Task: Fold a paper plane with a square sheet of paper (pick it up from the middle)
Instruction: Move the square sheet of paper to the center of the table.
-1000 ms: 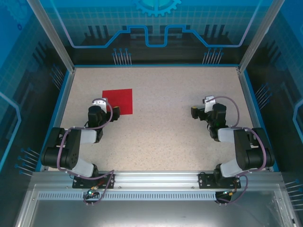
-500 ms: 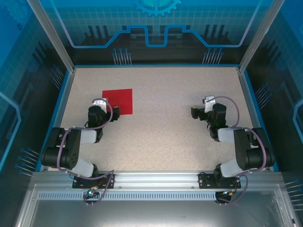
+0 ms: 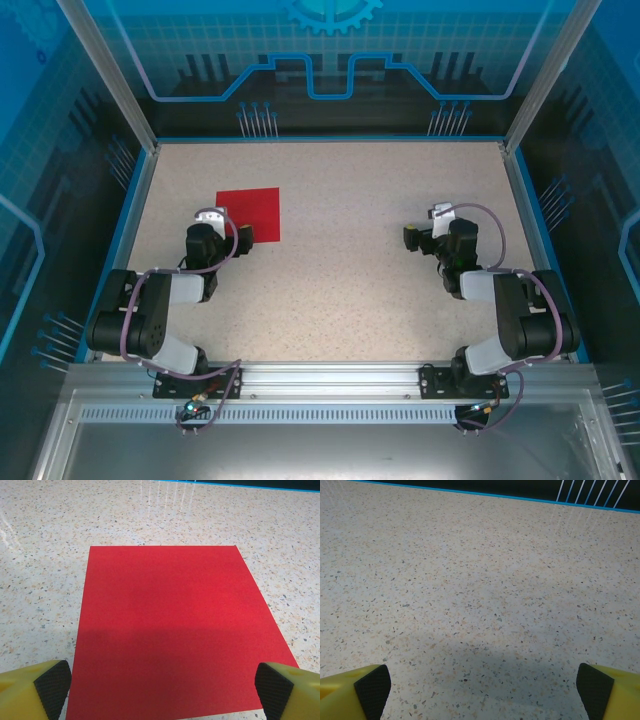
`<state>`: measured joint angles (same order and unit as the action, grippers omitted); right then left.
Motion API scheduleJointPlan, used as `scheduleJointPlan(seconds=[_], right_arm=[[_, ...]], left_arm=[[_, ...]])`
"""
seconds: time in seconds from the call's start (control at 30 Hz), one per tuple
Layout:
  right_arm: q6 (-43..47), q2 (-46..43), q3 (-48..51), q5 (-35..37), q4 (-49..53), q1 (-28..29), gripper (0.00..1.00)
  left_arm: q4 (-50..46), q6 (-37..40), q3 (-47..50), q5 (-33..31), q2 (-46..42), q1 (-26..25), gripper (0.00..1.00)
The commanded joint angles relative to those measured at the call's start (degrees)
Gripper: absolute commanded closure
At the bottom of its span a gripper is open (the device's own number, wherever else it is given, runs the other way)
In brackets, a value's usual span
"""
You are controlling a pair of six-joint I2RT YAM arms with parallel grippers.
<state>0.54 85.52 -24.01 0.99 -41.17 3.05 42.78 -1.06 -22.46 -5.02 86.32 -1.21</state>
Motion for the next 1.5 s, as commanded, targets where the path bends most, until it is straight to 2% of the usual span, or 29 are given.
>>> scheduleJointPlan(seconds=[0.0, 0.1, 0.23, 0.33, 0.47, 0.53, 0.63, 0.7, 0.77, 0.8, 0.87, 0.9, 0.97, 1.03, 1.2, 1.47], right_arm=[[0.35, 0.53, -0.96, -0.92, -1.33, -0.47, 0.01], [2.25, -0.22, -0.03, -5.55, -2.25, -0.5, 0.0], [4.04, -3.4, 4.09, -4.22, -7.14, 1.17, 0.01], [2.97, -9.08, 0.34, -1.74, 4.16, 1.95, 0.0], [-2.8, -15.17, -5.21, 1.14, 23.35, 2.06, 0.01], [-6.63, -18.78, -8.13, 3.05, 33.26, 2.13, 0.0], [-16.56, -23.84, -13.5, 3.7, 46.25, 1.81, 0.0], [-26.09, -25.53, -16.44, 5.23, 51.86, 1.7, 0.0], [-29.35, -25.81, -16.28, 1.4, 52.03, 1.7, 0.0], [-30.75, -25.79, -15.63, -1.35, 50.71, 1.72, 0.01], [-32.05, -24.96, -13.86, -11.17, 46.78, 1.65, 0.01], [-34.01, -24.38, -13.26, -13.46, 45.25, 1.62, 0.0], [-36.37, -23.04, -12.65, -18.29, 42.66, 1.86, 0.01], [-36.69, -21.77, -12.92, -20.05, 41.54, 3.08, 0.0], [-36.15, -16.7, -15.42, -18.3, 43.27, 8.92, 0.01], [-38.46, -13.57, -16.14, -15.68, 42.69, 13.58, 0.0]], left_arm=[[2.51, 1.23, -1.28, 1.54, 0.43, 0.69, 0.02], [3.35, 1.74, -0.26, 3.1, -0.59, 0.69, 0.02], [-1.21, 2.37, 0.35, 5.72, -6.97, 0.69, 0.02], [-6.11, 2.25, -0.36, 7.95, -10.77, 0.68, 0.01], [-13.62, -0.01, -1.28, 8.02, -19.0, 0.69, 0.02], [-18.68, -6.48, -2.84, 3.79, -23.35, 0.69, 0.01], [-37.78, -19.68, -11.35, -8.01, -26.25, 0.69, 0.02], [-43.53, -22.55, -14.98, -5.86, -25.61, 0.69, 0.02], [-45.65, -28.07, -16.76, -3.12, -22.94, 0.73, 0.01], [-46.08, -27.99, -17.92, -0.2, -21.23, 0.69, 0.02], [-45.95, -25.85, -21.18, 10.41, -15.39, 0.69, 0.01], [-45.88, -25.75, -22.99, 14.38, -12.79, 0.69, 0.02], [-46.69, -26.12, -27.11, 18.7, -6.56, 0.52, 0.02], [-48.55, -26.11, -32.12, 19.89, -0.56, 0.51, 0.01], [-57.9, -27.33, -45.77, 20.04, 14.12, 0.34, 0.02], [-63.96, -29.85, -52.31, 19.16, 25.11, 0.03, 0.01]])
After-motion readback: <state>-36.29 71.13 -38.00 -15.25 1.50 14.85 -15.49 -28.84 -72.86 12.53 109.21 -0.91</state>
